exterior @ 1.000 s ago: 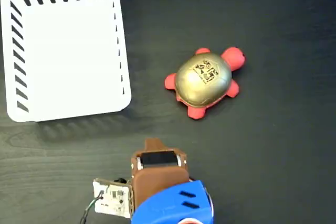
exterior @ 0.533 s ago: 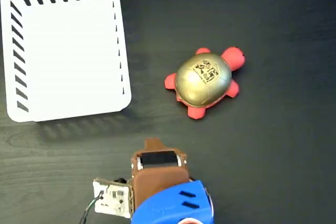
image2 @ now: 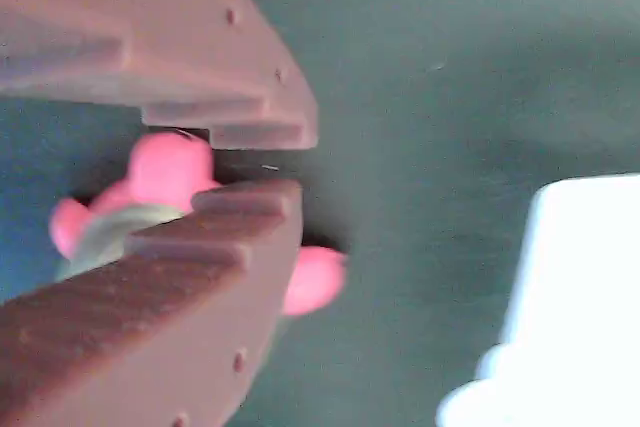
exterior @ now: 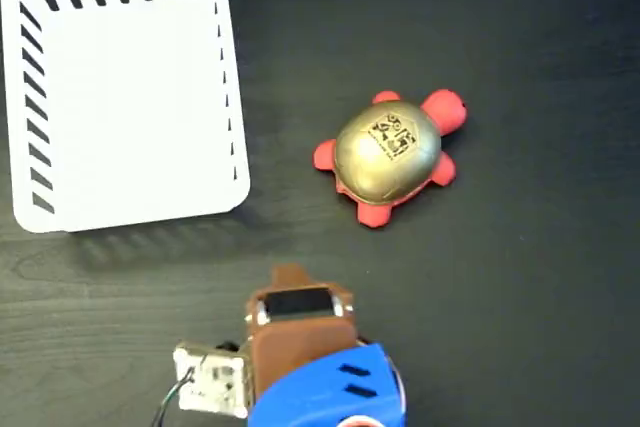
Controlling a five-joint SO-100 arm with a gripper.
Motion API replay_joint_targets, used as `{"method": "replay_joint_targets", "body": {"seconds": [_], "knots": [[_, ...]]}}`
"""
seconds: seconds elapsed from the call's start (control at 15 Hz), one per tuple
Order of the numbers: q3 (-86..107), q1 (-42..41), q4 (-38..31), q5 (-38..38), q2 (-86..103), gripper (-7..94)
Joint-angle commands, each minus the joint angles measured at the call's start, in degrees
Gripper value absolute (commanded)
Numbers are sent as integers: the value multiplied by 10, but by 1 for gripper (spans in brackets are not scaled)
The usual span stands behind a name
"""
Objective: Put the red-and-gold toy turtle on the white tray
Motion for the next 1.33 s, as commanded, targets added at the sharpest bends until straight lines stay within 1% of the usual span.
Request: {"method": "replay_joint_targets", "body": {"seconds": [0.0,0.07,0.13,0.27,0.33,0.4,0.47,0.6,0.67,0.73,0.87,1.07,1.2,1.27], "knots": [[-13,-28,8,-18,4,10],[-13,-38,8,-27,4,28],[-13,-45,7,-33,4,36],[-14,-49,-30,-1,-24,35],[-15,-49,-50,2,-44,35],[-33,-50,-54,-1,-68,35],[-73,-50,-49,-15,-105,35],[-216,-26,-19,-33,-229,35],[-294,-9,3,-41,-295,14],[-373,13,25,-41,-357,0],[-512,54,73,-65,-446,0],[-672,85,161,-130,-533,0],[-749,107,227,-222,-585,0],[-776,127,243,-279,-608,0]]}}
